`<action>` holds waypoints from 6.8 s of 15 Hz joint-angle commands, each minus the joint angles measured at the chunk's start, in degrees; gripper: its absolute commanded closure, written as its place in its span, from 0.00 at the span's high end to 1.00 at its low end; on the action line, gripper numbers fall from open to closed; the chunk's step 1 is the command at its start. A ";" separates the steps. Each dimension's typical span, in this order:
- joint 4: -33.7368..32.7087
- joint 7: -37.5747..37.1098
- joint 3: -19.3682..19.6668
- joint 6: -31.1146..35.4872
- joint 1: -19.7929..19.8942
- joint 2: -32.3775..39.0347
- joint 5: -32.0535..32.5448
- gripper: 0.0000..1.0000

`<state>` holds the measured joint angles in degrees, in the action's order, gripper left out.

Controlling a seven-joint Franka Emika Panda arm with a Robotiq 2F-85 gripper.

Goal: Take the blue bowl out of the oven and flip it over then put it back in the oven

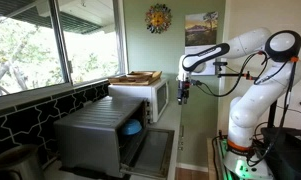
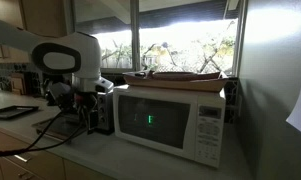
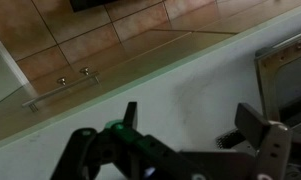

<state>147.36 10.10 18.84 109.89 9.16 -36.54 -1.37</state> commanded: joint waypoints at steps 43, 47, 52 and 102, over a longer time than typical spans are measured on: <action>5.58 12.60 -18.57 17.82 -13.56 13.28 -80.92 1.00; 5.29 17.29 -20.35 17.13 -13.17 16.27 -86.20 1.00; 4.62 22.78 -21.32 15.57 -12.84 19.89 -92.68 1.00; 2.53 30.98 -20.85 7.53 -9.22 26.82 -107.66 0.26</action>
<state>148.68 39.88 -2.21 118.87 -0.89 -9.02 -108.76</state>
